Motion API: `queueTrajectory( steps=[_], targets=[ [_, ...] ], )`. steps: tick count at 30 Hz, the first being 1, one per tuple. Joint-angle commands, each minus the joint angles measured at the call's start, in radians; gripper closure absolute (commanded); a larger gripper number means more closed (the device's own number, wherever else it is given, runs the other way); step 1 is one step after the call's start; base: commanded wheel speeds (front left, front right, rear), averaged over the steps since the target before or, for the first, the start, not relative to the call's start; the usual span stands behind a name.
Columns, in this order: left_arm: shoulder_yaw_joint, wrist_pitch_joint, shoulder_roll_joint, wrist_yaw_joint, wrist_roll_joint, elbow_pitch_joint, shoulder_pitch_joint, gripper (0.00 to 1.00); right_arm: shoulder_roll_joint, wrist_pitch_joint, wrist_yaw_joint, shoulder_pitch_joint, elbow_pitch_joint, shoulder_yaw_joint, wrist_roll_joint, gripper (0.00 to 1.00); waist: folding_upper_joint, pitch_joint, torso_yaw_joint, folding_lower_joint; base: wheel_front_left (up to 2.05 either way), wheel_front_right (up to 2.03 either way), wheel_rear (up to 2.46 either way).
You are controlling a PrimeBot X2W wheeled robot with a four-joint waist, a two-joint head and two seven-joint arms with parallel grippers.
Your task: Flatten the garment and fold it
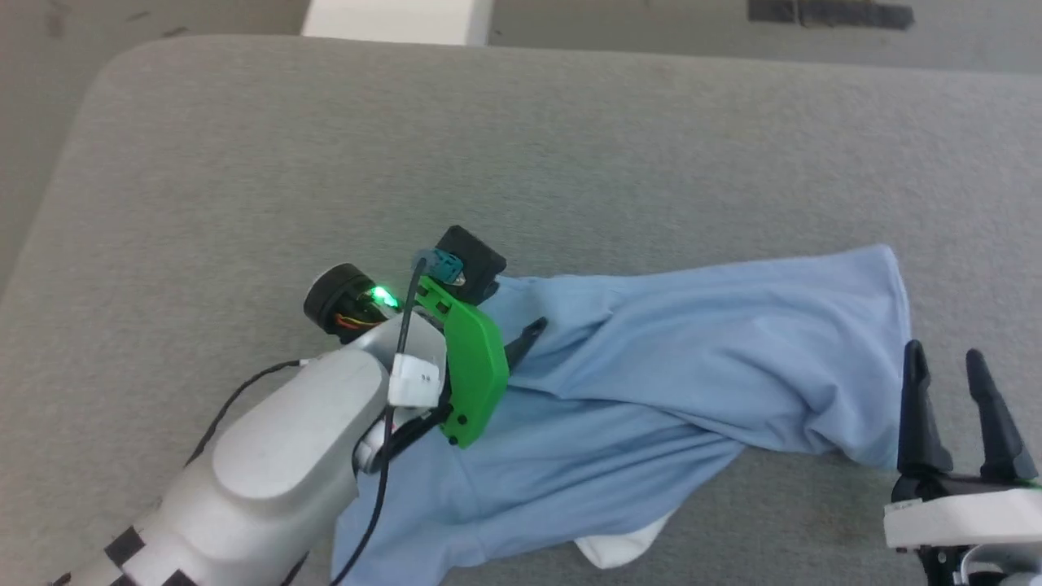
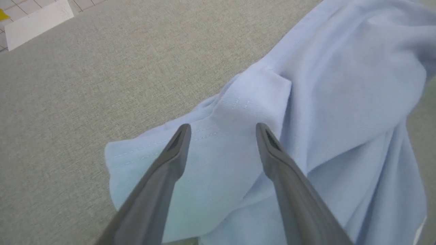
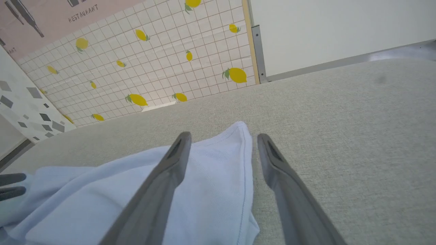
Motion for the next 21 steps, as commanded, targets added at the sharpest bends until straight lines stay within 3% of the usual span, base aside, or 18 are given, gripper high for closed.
queueTrajectory(
  steps=[1,7,8,9,10,17,21],
  targets=[
    [-0.004,0.002,-0.002,-0.01,0.016,0.031,-0.029,0.0,0.0,-0.006,-0.001,-0.02,-0.012,-0.002,-0.003,0.0,0.0,0.054,-0.061,-0.0001,0.0,0.0,0.0],
    [-0.028,-0.004,-0.025,-0.035,0.019,0.173,-0.046,0.0,0.0,-0.002,-0.001,-0.031,-0.035,-0.009,-0.003,0.0,0.0,0.078,-0.099,-0.0001,0.0,0.0,0.0],
    [-0.032,-0.003,-0.032,-0.04,0.014,0.194,-0.045,0.13,0.0,-0.002,-0.001,-0.032,-0.037,-0.01,-0.003,0.0,0.0,0.08,-0.102,-0.0001,0.0,0.0,0.0],
    [-0.037,-0.006,-0.036,-0.044,0.014,0.208,-0.046,0.82,0.0,-0.001,-0.001,-0.031,-0.04,-0.011,-0.003,0.0,0.0,0.08,-0.103,-0.0001,0.0,0.0,0.0],
    [-0.041,-0.014,-0.043,-0.051,0.011,0.223,-0.048,1.0,0.0,0.0,-0.001,-0.031,-0.042,-0.012,-0.003,0.0,0.0,0.08,-0.104,-0.0001,0.0,0.0,0.0],
    [0.012,-0.085,-0.066,-0.075,-0.072,0.254,-0.075,1.0,0.0,0.002,-0.001,-0.035,-0.072,-0.03,-0.018,0.0,0.0,0.047,-0.097,-0.0001,0.0,0.0,0.0],
    [0.066,-0.085,-0.025,-0.082,-0.13,0.23,-0.113,1.0,0.0,0.009,-0.001,-0.035,-0.102,-0.023,-0.023,0.0,0.0,0.03,-0.104,-0.0001,0.0,0.0,0.0]
  ],
)
